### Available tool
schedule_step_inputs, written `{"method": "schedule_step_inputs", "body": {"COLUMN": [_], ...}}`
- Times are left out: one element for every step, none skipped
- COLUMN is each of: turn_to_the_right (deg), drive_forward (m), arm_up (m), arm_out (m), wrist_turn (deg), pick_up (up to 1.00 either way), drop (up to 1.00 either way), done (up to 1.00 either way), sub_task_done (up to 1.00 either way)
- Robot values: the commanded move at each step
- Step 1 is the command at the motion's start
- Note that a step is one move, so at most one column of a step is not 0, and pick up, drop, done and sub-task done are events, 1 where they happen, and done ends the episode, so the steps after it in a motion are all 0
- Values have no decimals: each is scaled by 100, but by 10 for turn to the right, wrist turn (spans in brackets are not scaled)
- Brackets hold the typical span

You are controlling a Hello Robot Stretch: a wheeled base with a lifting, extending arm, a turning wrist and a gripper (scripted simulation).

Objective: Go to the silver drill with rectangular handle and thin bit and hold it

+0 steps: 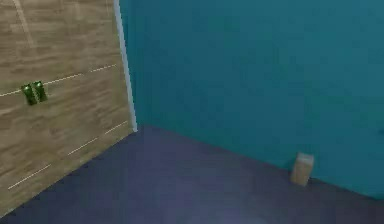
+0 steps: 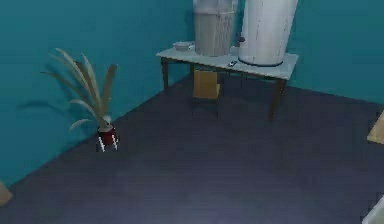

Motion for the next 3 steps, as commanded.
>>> {"method": "schedule_step_inputs", "body": {"turn_to_the_right": [300, 0, 450], "drive_forward": [0, 30, 0], "arm_up": [0, 0, 0], "arm_out": [0, 0, 0], "wrist_turn": [0, 0, 0], "pick_up": [0, 0, 0], "drop": [0, 0, 0], "done": [0, 0, 0], "sub_task_done": [0, 0, 0]}}
